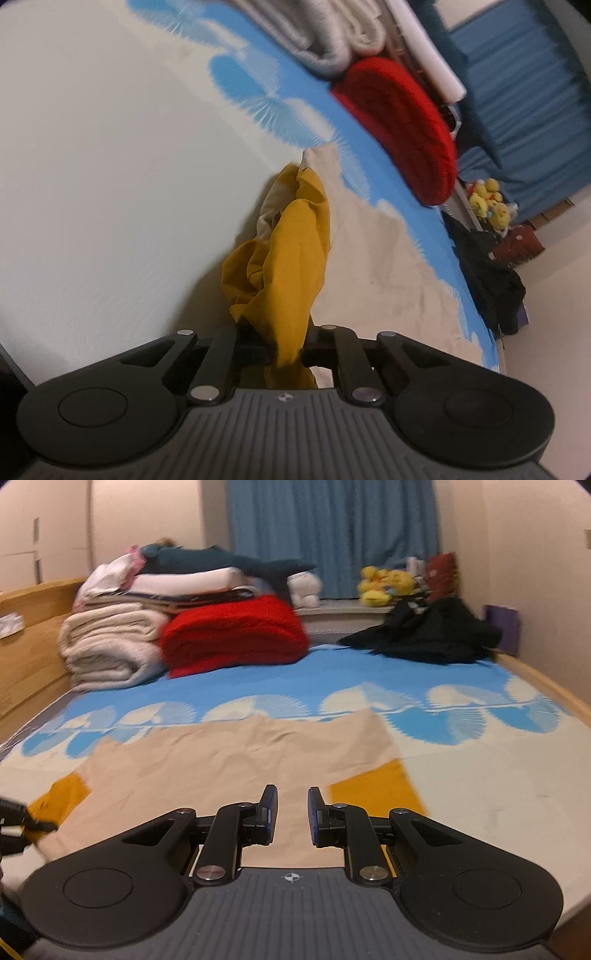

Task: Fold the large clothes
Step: 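Lift the gathered mustard panel with the left gripper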

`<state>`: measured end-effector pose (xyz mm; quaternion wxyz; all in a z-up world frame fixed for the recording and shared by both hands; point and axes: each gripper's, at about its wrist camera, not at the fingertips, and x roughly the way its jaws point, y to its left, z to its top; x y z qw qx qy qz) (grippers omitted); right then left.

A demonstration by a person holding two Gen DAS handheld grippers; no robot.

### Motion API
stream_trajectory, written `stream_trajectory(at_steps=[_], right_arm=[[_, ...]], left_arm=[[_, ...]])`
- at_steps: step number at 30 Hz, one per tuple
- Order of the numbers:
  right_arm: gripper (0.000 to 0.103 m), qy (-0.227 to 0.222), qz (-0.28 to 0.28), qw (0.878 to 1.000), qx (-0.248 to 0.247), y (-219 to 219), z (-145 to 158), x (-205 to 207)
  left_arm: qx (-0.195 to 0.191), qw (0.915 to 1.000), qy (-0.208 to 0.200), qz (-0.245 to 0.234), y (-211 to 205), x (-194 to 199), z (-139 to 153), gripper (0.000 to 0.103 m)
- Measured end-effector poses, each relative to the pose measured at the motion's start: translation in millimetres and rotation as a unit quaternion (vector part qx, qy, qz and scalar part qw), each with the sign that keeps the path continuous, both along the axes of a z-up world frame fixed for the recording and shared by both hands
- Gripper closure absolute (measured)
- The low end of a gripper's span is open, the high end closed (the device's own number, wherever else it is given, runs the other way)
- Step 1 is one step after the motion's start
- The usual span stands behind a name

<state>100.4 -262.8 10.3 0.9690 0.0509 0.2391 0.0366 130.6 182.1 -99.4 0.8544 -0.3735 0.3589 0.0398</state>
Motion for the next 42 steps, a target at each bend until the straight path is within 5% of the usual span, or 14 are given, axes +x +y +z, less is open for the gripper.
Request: stream_trajectory(at_steps=[11, 14, 18, 21, 28, 36, 38, 42], right_arm=[[0.081, 0.063, 0.159, 0.985, 0.004, 103.4, -19.3, 39.8], [0.080, 0.094, 0.187, 0.978, -0.001, 130.5, -31.6, 50.4], [0.079, 0.177, 0.163, 0.968, -0.071, 156.7, -66.1, 69.3], [0.076, 0.214, 0.141, 0.963, -0.079, 162.1, -82.2, 82.1], [0.076, 0.221, 0.125, 0.962, -0.100, 168.8, -90.9, 95.4], [0.076, 0.206, 0.121, 0.966, -0.100, 165.4, -89.2, 95.6], [0.076, 0.174, 0.108, 0.975, -0.088, 155.6, -70.1, 88.9], [0.076, 0.043, 0.089, 0.994, -0.046, 116.0, -1.9, 63.9]], left_arm=[[0.099, 0.9948, -0.010, -0.026, 14.8, -45.0, 53.8, 0.091], [0.075, 0.9968, -0.001, -0.027, 24.0, -47.7, 50.6, 0.079], [0.023, 0.9987, 0.045, 0.001, 36.6, -36.0, 23.0, 0.043], [-0.001, 0.9967, 0.080, 0.016, 38.9, -29.4, 0.6, 0.035], [-0.030, 0.9919, 0.118, 0.036, 48.5, -28.4, -28.6, 0.035], [0.002, 0.9944, 0.097, 0.041, 40.8, -24.0, -33.1, 0.035], [0.012, 0.9944, 0.095, 0.045, 34.8, -23.1, -30.8, 0.038], [0.034, 0.9953, 0.082, 0.039, 22.4, -21.6, -24.1, 0.069]])
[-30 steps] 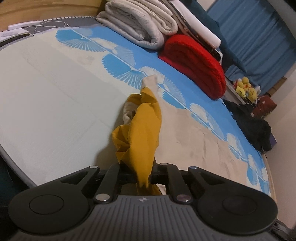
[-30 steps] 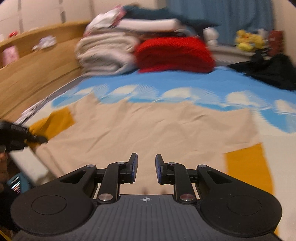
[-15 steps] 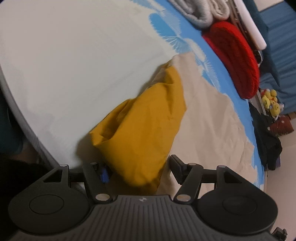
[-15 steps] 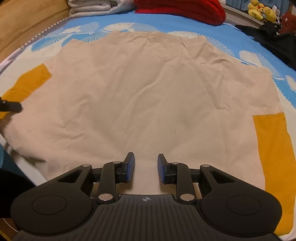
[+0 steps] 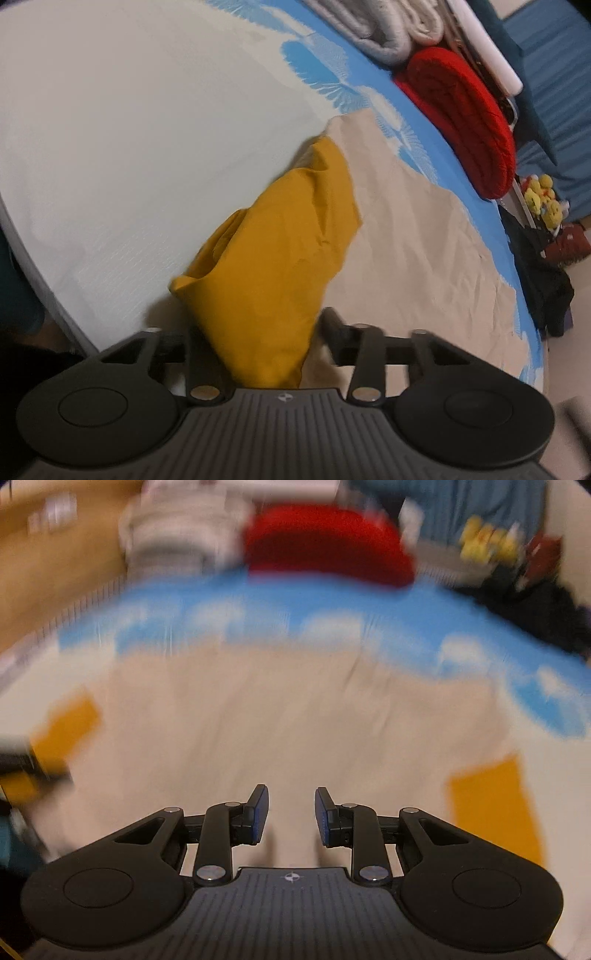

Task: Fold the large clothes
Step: 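Lift the gathered mustard panel with the left gripper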

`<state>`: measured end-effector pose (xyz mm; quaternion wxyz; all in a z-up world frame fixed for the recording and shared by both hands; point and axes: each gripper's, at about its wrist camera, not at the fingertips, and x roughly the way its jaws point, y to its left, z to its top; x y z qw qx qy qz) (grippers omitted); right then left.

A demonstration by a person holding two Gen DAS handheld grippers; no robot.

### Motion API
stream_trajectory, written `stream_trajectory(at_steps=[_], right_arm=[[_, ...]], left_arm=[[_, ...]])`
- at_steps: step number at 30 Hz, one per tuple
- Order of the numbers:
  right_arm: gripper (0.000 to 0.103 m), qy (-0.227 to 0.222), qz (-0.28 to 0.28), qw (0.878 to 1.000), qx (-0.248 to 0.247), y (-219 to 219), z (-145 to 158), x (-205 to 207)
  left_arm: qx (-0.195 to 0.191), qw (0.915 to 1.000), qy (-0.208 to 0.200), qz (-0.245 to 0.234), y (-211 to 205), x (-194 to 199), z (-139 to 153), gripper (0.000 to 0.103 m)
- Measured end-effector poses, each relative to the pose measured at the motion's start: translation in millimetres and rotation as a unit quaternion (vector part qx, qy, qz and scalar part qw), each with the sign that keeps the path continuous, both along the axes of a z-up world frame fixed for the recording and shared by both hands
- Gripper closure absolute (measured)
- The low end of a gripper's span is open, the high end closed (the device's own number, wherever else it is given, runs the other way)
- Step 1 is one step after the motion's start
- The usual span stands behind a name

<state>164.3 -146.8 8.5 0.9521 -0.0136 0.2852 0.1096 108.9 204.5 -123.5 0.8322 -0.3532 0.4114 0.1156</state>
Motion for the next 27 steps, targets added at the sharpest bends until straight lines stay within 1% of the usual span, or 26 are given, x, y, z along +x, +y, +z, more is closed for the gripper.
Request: stream_trajectory(at_steps=[1, 3, 5, 6, 8, 10, 11, 12, 13, 15, 19, 22, 24, 26, 27], right_arm=[[0.076, -0.038, -0.006, 0.999, 0.012, -14.3, 19.1, -8.7], [0.075, -0.085, -0.014, 0.996, 0.028, -40.3, 44.3, -20.3], [0.074, -0.119, -0.024, 0.992, 0.029, -69.9, 60.8, -30.5], [0.073, -0.125, -0.031, 0.991, 0.027, -80.6, 63.1, -32.2], [0.073, -0.123, -0.053, 0.991, 0.019, -106.2, 59.4, -32.9], [0.073, -0.116, -0.080, 0.990, 0.015, -126.4, 47.6, -32.4], [0.073, -0.107, -0.098, 0.989, 0.018, -136.1, 40.1, -32.2], [0.073, -0.092, -0.110, 0.989, 0.022, -142.6, 37.2, -30.6], [0.073, -0.089, -0.119, 0.988, 0.032, -148.7, 36.9, -32.1], [0.073, -0.087, -0.125, 0.987, 0.046, -159.5, 36.1, -37.6], [0.073, -0.098, -0.125, 0.986, 0.048, -173.8, 35.1, -45.9], [0.073, -0.101, -0.137, 0.983, 0.071, -188.6, 28.4, -49.6], [0.073, -0.085, -0.147, 0.981, 0.089, -201.8, 23.7, -46.1], [0.073, -0.093, -0.146, 0.981, 0.093, -211.2, 23.4, -47.6], [0.073, -0.094, -0.142, 0.981, 0.092, -214.4, 23.1, -47.1]], left_arm=[[0.009, 0.9999, -0.004, -0.004, -4.8, 1.9, 3.2, 0.075], [0.029, 0.9995, -0.011, -0.011, -11.8, 3.1, 9.4, 0.081], [0.044, 0.9988, -0.015, -0.017, -17.8, 4.0, 14.4, 0.084], [0.048, 0.9986, -0.016, -0.017, -19.8, 4.1, 16.5, 0.085], [0.054, 0.9983, -0.015, -0.016, -22.9, 4.8, 17.4, 0.086], [0.064, 0.9977, -0.014, -0.017, -26.1, 4.9, 17.8, 0.087], [0.070, 0.9973, -0.014, -0.018, -28.0, 5.1, 18.3, 0.087], [0.078, 0.9967, -0.014, -0.019, -30.9, 5.4, 19.2, 0.088], [0.087, 0.9959, -0.014, -0.021, -31.5, 5.1, 19.8, 0.088], [0.107, 0.9939, -0.014, -0.023, -36.9, 5.7, 22.7, 0.089], [0.158, 0.9863, -0.026, -0.040, -53.7, 7.6, 35.5, 0.091], [0.171, 0.9829, -0.038, -0.056, -65.1, 10.6, 51.4, 0.092], [0.183, 0.9793, -0.049, -0.071, -74.2, 12.9, 67.3, 0.093], [0.199, 0.9739, -0.062, -0.090, -90.4, 15.9, 88.1, 0.094], [0.212, 0.9689, -0.072, -0.105, -103.4, 17.3, 100.3, 0.094]])
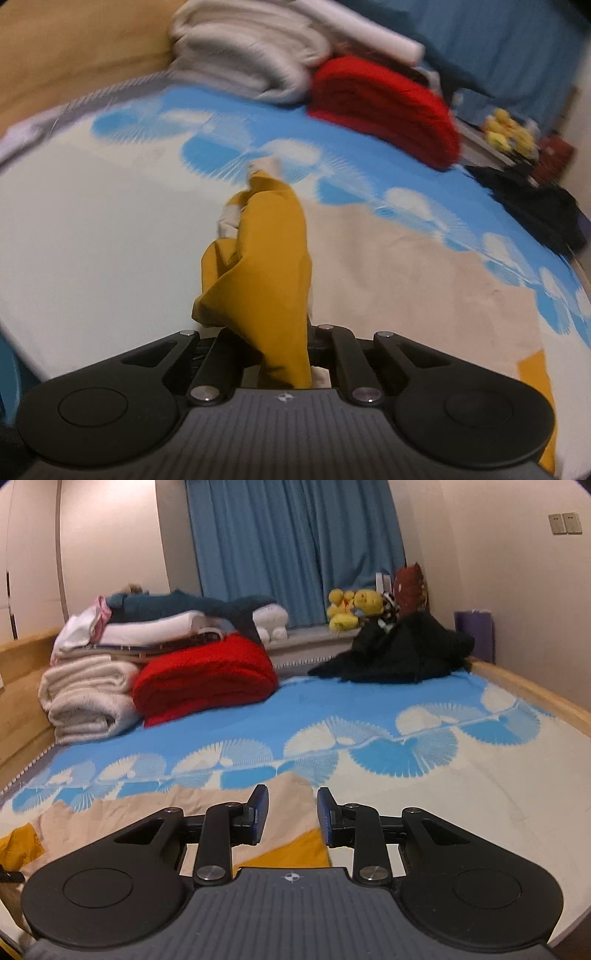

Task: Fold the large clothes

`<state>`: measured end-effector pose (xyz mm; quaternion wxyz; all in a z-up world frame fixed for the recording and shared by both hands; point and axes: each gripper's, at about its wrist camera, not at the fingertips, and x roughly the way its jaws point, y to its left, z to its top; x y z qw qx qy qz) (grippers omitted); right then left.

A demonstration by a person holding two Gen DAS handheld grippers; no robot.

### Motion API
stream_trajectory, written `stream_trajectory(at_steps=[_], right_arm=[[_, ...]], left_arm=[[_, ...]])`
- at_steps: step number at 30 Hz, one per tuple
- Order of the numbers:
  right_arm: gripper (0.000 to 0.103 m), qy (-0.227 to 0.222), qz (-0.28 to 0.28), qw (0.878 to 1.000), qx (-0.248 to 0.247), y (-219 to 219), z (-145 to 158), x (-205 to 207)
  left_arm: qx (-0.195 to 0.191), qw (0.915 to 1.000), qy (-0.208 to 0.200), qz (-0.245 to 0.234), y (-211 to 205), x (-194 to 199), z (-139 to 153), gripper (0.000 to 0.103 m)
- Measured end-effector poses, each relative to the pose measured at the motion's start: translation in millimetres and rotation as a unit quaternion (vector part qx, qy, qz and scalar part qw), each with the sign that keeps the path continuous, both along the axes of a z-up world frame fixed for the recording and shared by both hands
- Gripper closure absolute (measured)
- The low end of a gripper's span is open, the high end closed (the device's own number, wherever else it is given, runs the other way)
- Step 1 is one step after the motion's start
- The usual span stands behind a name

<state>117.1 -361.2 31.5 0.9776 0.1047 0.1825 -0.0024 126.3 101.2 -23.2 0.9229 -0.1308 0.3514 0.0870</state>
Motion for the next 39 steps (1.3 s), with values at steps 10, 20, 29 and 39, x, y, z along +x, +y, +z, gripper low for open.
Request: stream_trajectory(at_steps=[10, 20, 29, 39], right_arm=[[0.073, 0.010, -0.003, 0.999, 0.041, -52.0, -7.2, -4.5], [0.073, 0.013, -0.021, 0.998, 0.058, -85.2, -14.5, -13.2], [0.064, 0.059, 0.010, 0.994, 0.093, -83.3, -28.1, 1.7], [0.056, 0.164, 0.100, 0.977, 0.098, -30.0, -49.2, 36.7]], left_arm=[[0.085, 0.9714, -0.088, -0.204, -210.7, 8.0, 76.5, 0.094], [0.108, 0.9091, 0.063, -0.397, -393.5, 12.1, -43.0, 0.062], [-0.064, 0.8981, 0.025, -0.434, -281.6, 10.1, -4.4, 0.039], [-0.018, 0.9607, 0.030, -0.275, -142.8, 32.0, -47.4, 0.036]])
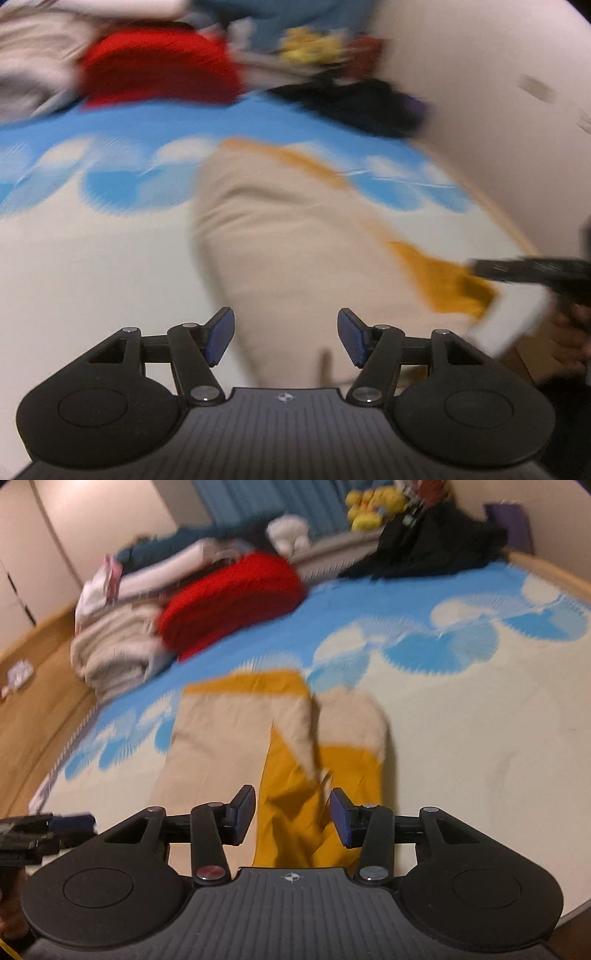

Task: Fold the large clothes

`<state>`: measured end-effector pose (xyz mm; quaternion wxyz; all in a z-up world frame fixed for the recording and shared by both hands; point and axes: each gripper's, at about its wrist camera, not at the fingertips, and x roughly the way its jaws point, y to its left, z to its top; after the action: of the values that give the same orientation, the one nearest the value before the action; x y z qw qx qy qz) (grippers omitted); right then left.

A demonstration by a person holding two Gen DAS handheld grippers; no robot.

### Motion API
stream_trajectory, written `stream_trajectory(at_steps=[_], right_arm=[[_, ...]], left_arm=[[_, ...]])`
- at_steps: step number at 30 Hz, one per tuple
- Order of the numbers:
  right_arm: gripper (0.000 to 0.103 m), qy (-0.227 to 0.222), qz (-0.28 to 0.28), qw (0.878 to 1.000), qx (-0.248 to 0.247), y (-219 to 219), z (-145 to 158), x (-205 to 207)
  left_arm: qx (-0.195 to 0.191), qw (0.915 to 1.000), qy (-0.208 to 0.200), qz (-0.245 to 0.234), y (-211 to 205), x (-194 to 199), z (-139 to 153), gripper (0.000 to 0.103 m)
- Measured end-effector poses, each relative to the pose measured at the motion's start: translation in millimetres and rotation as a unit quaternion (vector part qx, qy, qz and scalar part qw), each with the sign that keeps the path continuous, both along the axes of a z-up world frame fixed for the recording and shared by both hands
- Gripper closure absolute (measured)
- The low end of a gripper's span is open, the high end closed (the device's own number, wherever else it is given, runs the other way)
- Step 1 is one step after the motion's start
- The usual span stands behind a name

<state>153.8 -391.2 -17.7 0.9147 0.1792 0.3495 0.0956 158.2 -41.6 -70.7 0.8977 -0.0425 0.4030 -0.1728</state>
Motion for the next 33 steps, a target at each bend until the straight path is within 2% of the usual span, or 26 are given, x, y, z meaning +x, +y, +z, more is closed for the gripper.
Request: stream_trajectory(at_steps=[1, 3, 5, 9, 10, 11, 12, 14, 17, 20, 22, 24, 26, 29, 31, 33], right_arm=[[0.056, 0.009, -0.001, 1.000, -0.009, 5.2, -2.8, 2.3], [0.056, 0.025, -0.006, 0.999, -0.019, 12.2, -7.3, 8.2], [0.056, 0.038, -0.014, 0.999, -0.024, 14.6, -11.4, 12.9], [0.057, 0.053, -0.009, 0.997, -0.052, 28.2, -19.9, 21.1], [0.064, 0.051, -0.005, 0.996, -0.066, 33.5, -20.9, 21.7], [0.076, 0.049, 0.000, 0.995, -0.084, 39.1, -22.0, 21.6], [0.080, 0.047, 0.004, 0.994, -0.098, 42.7, -23.2, 21.0], [0.097, 0.034, 0.007, 0.995, -0.097, 42.3, -20.3, 15.8], [0.100, -0.015, -0.015, 0.999, -0.050, 23.0, 0.7, -2.0], [0.102, -0.046, -0.049, 0.998, -0.019, -2.9, 18.1, -27.1], [0.103, -0.030, -0.065, 0.997, -0.015, -20.9, 16.9, -39.1], [0.103, 0.000, -0.082, 0.996, -0.046, -31.4, 8.4, -45.8], [0.103, 0.028, -0.077, 0.995, -0.056, -39.7, -3.3, -49.2], [0.103, 0.015, -0.061, 0.997, -0.042, -43.4, -3.9, -53.9], [0.099, -0.003, -0.060, 0.998, -0.003, -45.3, 0.3, -53.7], [0.077, -0.022, -0.057, 0.998, 0.034, -42.1, 1.9, -50.6]], left_arm=[[0.002, 0.9997, 0.007, 0.022, 5.8, 5.4, 1.5, 0.036], [-0.005, 0.9991, -0.007, 0.041, 6.6, 15.6, 3.2, 0.035], [-0.006, 0.9989, -0.007, 0.045, 6.0, 27.7, 2.5, 0.035], [-0.016, 0.9989, 0.019, 0.041, 2.9, 33.0, -5.4, 0.034], [-0.021, 0.9986, 0.024, 0.042, 0.7, 27.5, -7.0, 0.034], [-0.029, 0.9981, 0.030, 0.046, 1.0, 29.4, -6.4, 0.034], [-0.037, 0.9974, 0.035, 0.051, 1.1, 31.6, -7.3, 0.034], [-0.051, 0.9960, 0.044, 0.059, -0.1, 30.2, -8.2, 0.034], [-0.059, 0.9952, 0.050, 0.060, -4.1, 31.5, -7.7, 0.033], [-0.063, 0.9960, 0.046, 0.044, -10.1, 31.0, -5.5, 0.025], [-0.063, 0.9967, 0.042, 0.029, -15.2, 29.1, -4.1, 0.023], [-0.056, 0.9973, 0.045, 0.013, -21.9, 27.7, -5.9, 0.023], [-0.044, 0.9978, 0.049, 0.010, -27.4, 27.4, -9.9, 0.023], [-0.040, 0.9975, 0.054, 0.021, -28.9, 28.3, -15.0, 0.023], [-0.039, 0.9972, 0.058, 0.027, -28.3, 28.3, -17.0, 0.023], [-0.033, 0.9973, 0.059, 0.028, -28.5, 27.6, -18.9, 0.023]])
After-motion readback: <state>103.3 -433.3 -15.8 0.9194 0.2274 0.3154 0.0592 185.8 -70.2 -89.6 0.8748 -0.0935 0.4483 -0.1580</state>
